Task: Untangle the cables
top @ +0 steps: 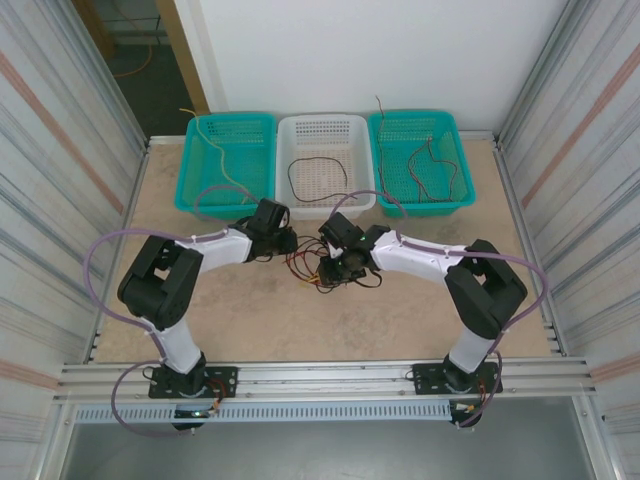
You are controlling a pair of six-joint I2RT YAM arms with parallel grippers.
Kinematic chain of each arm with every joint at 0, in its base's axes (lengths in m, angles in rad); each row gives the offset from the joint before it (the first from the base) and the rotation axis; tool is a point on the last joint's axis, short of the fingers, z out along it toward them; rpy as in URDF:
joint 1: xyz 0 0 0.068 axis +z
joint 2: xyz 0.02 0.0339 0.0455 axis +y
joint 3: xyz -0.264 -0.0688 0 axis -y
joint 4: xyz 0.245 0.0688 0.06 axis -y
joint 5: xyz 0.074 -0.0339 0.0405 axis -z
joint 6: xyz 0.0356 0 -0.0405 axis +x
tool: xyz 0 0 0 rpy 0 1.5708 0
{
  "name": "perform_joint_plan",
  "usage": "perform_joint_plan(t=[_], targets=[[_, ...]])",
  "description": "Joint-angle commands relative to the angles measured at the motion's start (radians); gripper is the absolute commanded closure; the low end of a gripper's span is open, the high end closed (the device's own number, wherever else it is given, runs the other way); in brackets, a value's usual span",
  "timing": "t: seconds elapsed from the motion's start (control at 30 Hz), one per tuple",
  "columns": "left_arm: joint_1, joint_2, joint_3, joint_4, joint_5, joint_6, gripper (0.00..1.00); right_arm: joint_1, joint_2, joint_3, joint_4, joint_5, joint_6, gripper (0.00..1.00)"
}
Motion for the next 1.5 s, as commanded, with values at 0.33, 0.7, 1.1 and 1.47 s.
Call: perform_joint_plan(t=[0.33, 0.7, 1.1, 1.47], targets=[[-0.129, -0.379, -0.038, -0.142, -0.061, 0.126, 1.0, -0.071, -0.201, 0.079, -0.058, 0.01, -0.016, 0.6], [-0.128, -0.197, 0.049, -0.094, 0.014, 0.201, 0.76, -0.115, -0.218, 0.122, -0.06, 0.059, 0.056, 0.6], [-0.119, 0.04, 0.158, -0.08, 0.026, 0.247, 0.62, -0.194, -0.342, 0.032, -0.061, 0.052, 0.092, 0.58], [-0.117, 0.118, 0.21, -0.125, -0.006, 0.301, 0.66, -0.207, -0.354, 0.026, -0.053, 0.042, 0.091, 0.58]])
